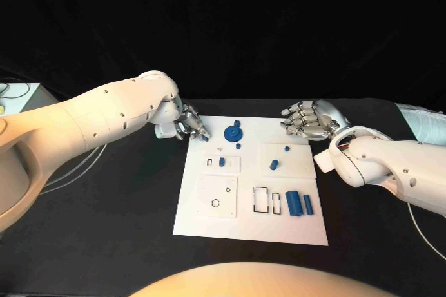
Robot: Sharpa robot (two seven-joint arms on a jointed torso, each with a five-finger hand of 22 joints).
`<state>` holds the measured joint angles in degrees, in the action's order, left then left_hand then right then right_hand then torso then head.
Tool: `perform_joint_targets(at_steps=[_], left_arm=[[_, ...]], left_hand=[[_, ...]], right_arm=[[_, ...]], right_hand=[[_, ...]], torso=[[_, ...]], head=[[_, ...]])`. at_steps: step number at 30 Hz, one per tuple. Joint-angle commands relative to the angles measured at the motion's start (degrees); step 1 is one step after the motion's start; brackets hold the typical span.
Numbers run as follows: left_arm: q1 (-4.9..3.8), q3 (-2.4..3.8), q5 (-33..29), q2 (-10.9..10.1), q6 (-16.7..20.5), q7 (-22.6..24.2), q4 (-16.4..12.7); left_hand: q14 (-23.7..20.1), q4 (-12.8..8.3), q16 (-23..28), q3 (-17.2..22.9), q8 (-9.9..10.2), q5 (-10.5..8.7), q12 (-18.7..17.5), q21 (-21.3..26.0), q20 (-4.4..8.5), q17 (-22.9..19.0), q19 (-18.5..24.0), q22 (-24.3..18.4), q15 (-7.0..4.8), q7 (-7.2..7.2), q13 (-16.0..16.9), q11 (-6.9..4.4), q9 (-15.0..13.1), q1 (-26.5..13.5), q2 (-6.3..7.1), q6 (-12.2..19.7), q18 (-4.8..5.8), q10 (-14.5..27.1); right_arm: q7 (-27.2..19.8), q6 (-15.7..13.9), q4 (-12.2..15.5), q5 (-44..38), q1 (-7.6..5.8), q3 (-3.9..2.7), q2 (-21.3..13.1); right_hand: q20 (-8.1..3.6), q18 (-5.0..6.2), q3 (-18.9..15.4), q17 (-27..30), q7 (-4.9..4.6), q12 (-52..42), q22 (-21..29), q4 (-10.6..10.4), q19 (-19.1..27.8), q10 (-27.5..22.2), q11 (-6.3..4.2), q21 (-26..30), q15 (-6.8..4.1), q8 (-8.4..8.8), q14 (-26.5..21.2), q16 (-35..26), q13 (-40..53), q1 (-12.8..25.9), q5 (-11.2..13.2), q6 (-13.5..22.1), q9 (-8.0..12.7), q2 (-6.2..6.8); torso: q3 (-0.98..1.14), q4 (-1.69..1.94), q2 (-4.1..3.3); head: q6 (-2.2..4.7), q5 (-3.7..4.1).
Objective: Assemble the parts on the task board
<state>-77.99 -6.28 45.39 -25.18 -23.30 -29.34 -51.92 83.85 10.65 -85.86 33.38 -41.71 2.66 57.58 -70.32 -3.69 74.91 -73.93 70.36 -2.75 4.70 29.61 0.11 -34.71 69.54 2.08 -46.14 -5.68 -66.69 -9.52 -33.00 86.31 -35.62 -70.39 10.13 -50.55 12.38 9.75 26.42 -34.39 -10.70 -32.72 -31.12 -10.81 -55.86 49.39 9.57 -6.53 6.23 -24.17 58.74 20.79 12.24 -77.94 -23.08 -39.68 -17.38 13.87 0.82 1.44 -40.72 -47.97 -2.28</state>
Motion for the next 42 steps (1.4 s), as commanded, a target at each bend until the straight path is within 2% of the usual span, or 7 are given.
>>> perform_joint_targets(at_steps=[1, 10, 24, 33, 36, 39, 42], left_arm=[[0.01, 0.0, -1.5, -0.4, -0.1, 0.4, -0.6], [-0.04, 0.24, -2.7, -4.8, 3.0, 1.0, -7.8], [-0.07, -0.06, 0.5, -12.6, 9.0, 1.2, -21.5], [-0.04, -0.63, 4.3, -14.3, 11.1, 1.1, -26.0], [-0.03, -1.12, 5.5, -14.4, 11.6, 1.1, -26.9], [0.0, -1.73, 6.4, -14.4, 12.0, 1.0, -27.6], [0.08, -2.28, 7.3, -14.2, 12.1, 1.0, -28.0]], left_hand=[[3.6, -7.6, -0.2, 8.6, -0.7, 0.37, 0.0, -0.3, 0.29, 7.4, 0.1, 0.1, -0.23, -0.28, -0.1, 0.03, -2.0, -1.5, 0.42, 0.3, -0.1, -0.5], [4.3, -12.5, -1.2, 16.2, -2.0, 0.59, 1.0, -1.1, 0.44, 9.2, -0.4, 0.8, -0.45, -0.55, 1.5, -0.26, -2.8, -5.0, 2.41, -0.8, 0.03, -2.8], [4.8, -14.1, -1.7, 19.0, -2.0, 1.03, 1.8, -2.8, 0.76, 10.4, -1.9, 2.5, -0.85, -1.01, 3.2, -0.73, -2.6, -6.9, 3.57, -2.4, 0.46, -5.0], [4.9, -14.7, -1.9, 19.8, -2.0, 1.45, 2.3, -3.7, 0.92, 10.7, -2.7, 3.3, -1.02, -1.17, 4.2, -0.92, -2.5, -7.5, 3.94, -3.0, 0.68, -5.9], [4.9, -15.0, -1.9, 20.4, -1.9, 2.31, 2.5, -4.0, 1.04, 10.8, -2.9, 3.5, -1.13, -1.28, 4.6, -1.03, -2.4, -8.0, 4.24, -3.5, 0.75, -6.4], [5.0, -15.3, -2.0, 20.7, -2.0, 6.53, 2.8, -4.3, 1.22, 10.9, -3.1, 3.8, -1.28, -1.45, 5.3, -1.19, -2.4, -9.0, 4.81, -4.0, 0.81, -7.1], [5.0, -15.5, -2.1, 20.7, -1.9, 7.24, 3.0, -4.4, 1.26, 11.0, -3.2, 3.9, -1.32, -1.5, 5.7, -1.25, -2.4, -9.2, 4.93, -4.2, 0.85, -7.3]], right_arm=[[-0.3, 0.5, 0.0, 0.1, 0.02, -0.02, 0.0], [-0.3, 0.3, 0.2, 0.1, 0.02, -0.02, -0.4], [-0.4, 0.1, 0.3, 0.1, 0.02, -0.01, -0.7], [-0.4, 0.1, 0.5, 0.1, 0.03, -0.01, -0.6], [-0.5, 0.2, 0.4, 0.1, 0.06, -0.01, -0.6], [-0.5, 0.3, 0.4, 0.1, 0.09, -0.01, -0.6], [-0.5, 0.4, 0.4, 0.1, 0.12, -0.01, -0.5]], right_hand=[[0.07, 0.51, 0.2, 0.1, -3.05, 0.3, 0.1, 0.0, 0.3, 0.3, 0.04, 0.2, 0.11, -0.22, -0.4, -0.3, 0.0, 0.5, -0.3, 0.0, 0.0, 0.07], [0.08, 0.52, 0.2, 0.1, -3.05, 0.4, 0.1, 0.0, 0.3, 0.4, 0.04, 0.2, 0.11, -0.24, -0.4, -0.4, -0.1, 0.5, -0.3, 0.0, 0.1, 0.05], [0.08, 0.52, 0.2, 0.1, -3.05, 0.4, 0.1, 0.0, 0.3, 0.4, 0.04, 0.2, 0.11, -0.24, -0.4, -0.4, -0.1, 0.5, -0.3, 0.0, 0.1, 0.05], [0.09, 0.52, 0.3, 0.1, -3.05, 0.4, 0.1, 0.1, 0.3, 0.5, 0.05, 0.2, 0.12, -0.25, -0.3, -0.5, -0.3, 0.6, -0.3, 0.0, 0.1, 0.08], [0.09, 0.52, 0.3, 0.1, -3.05, 0.4, 0.1, 0.1, 0.3, 0.5, 0.05, 0.2, 0.12, -0.25, -0.3, -0.5, -0.3, 0.6, -0.3, 0.0, 0.1, 0.08], [0.09, 0.52, 0.3, 0.1, -3.05, 0.4, 0.1, 0.1, 0.3, 0.5, 0.05, 0.2, 0.12, -0.25, -0.3, -0.5, -0.3, 0.6, -0.3, 0.0, 0.1, 0.08], [0.09, 0.52, 0.3, 0.1, -3.06, 0.5, 0.2, 0.2, 0.3, 0.5, 0.05, 0.3, 0.12, -0.25, -0.4, -0.5, -0.3, 0.6, -0.3, 0.0, 0.1, 0.09]], torso=[[0.03, -0.03, -0.02], [0.07, 0.04, 0.01], [-0.01, 0.04, -0.04], [-0.03, 0.11, -0.05], [-0.03, 0.09, -0.03], [0.0, 0.04, -0.04], [0.01, -0.01, -0.07]], head=[[0.02, 0.0], [-0.24, 0.32], [-0.15, 0.43], [-0.43, 0.2], [-0.52, 0.07], [-0.65, -0.06], [-0.74, -0.03]])
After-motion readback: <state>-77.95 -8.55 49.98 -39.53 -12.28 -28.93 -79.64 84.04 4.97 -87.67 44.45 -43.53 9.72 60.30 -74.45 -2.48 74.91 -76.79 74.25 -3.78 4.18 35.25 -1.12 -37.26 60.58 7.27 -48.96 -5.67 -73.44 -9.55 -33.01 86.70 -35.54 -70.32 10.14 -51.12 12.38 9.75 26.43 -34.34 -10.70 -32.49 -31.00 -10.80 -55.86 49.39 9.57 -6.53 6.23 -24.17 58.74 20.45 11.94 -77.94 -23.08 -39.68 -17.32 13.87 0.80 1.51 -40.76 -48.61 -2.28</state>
